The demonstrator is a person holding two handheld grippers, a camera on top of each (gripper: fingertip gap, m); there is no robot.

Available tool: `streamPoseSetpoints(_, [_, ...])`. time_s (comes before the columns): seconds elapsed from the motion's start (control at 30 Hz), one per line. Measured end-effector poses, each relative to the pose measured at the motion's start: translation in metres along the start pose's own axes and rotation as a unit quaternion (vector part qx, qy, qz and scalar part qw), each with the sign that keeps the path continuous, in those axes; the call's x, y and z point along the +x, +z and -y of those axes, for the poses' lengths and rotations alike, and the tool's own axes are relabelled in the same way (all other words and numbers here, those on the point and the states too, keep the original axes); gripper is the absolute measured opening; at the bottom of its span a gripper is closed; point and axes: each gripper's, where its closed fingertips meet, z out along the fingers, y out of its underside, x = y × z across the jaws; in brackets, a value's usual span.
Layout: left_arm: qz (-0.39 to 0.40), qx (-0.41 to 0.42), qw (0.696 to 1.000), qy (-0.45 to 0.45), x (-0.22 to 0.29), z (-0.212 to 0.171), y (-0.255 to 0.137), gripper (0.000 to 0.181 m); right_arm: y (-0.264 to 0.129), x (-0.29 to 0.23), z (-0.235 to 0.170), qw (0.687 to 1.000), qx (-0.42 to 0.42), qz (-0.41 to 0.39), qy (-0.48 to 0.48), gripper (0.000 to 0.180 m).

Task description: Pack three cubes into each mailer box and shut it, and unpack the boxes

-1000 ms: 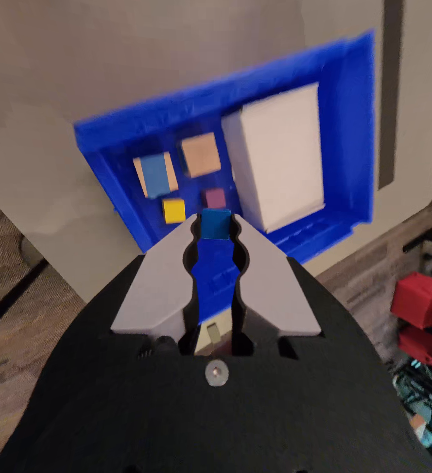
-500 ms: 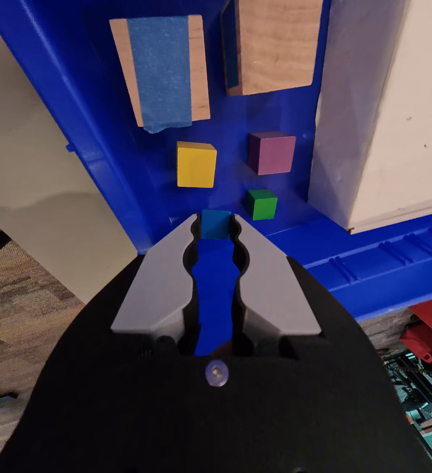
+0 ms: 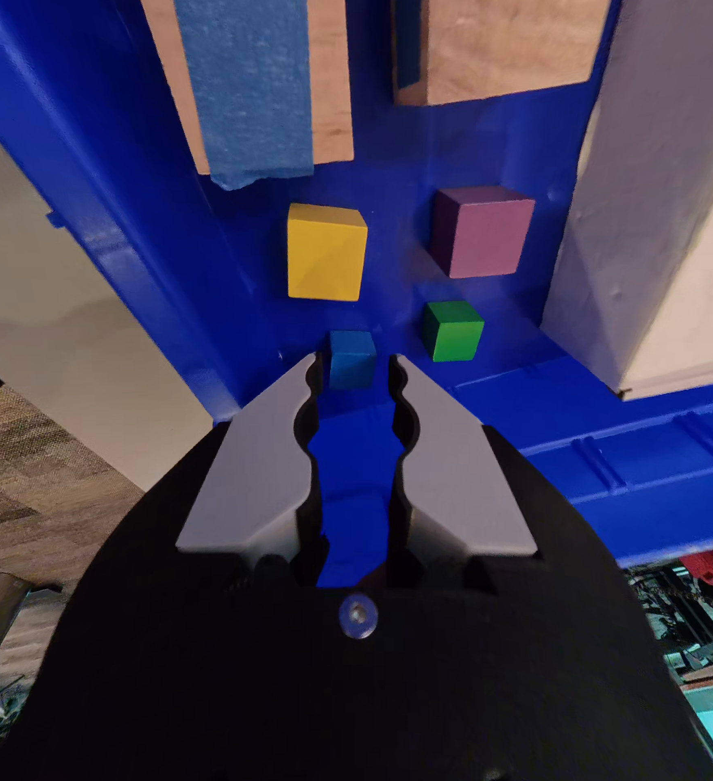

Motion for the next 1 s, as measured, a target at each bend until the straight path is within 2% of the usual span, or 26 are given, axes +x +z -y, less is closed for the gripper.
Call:
streamPoseSetpoints(0.13, [0.000, 0.000, 1.000, 0.000, 0.000, 0.000, 0.000, 0.005, -0.031, 0.008, 0.000, 0.999, 0.012, -0.043, 0.024, 0.029])
streamPoseSetpoints(0.23, [0.002, 0.003, 1.000, 0.007, 0.000, 0.000, 0.000, 0.006, -0.071, 0.017, 0.027, 0.991, 0.072, -0.100, 0.043, 0.026])
streamPoseSetpoints(0.33, [-0.001, 0.008, 1.000, 0.010, -0.001, 0.001, -0.001, 0.009, -0.115, 0.019, 0.081, 0.974, 0.165, -0.143, 0.061, 0.026])
streamPoseSetpoints(0.43, [-0.005, 0.008, 1.000, 0.011, 0.000, 0.000, -0.002, 0.014, -0.151, 0.014, 0.151, 0.945, 0.283, -0.141, 0.086, 0.026])
streamPoseSetpoints(0.67, [-0.025, 0.056, 0.998, -0.033, -0.005, 0.008, -0.023, 0.035, -0.144, 0.015, 0.247, 0.907, 0.386, -0.059, 0.160, 0.028])
streamPoseSetpoints(0.77, [-0.015, 0.099, 0.992, -0.078, -0.021, 0.013, -0.039, 0.036, -0.140, 0.020, 0.277, 0.880, 0.429, -0.041, 0.201, 0.028])
streamPoseSetpoints(0.87, [0.033, 0.162, 0.974, -0.152, -0.055, 0.018, -0.058, 0.035, -0.144, 0.027, 0.298, 0.840, 0.482, -0.026, 0.249, 0.032])
streamPoseSetpoints(0.93, [0.074, 0.216, 0.948, -0.224, -0.085, 0.020, -0.073, 0.035, -0.148, 0.036, 0.305, 0.798, 0.526, -0.002, 0.294, 0.031])
streamPoseSetpoints(1.0, [0.115, 0.265, 0.907, -0.307, -0.116, 0.015, -0.085, 0.035, -0.151, 0.048, 0.307, 0.747, 0.568, 0.027, 0.344, 0.032])
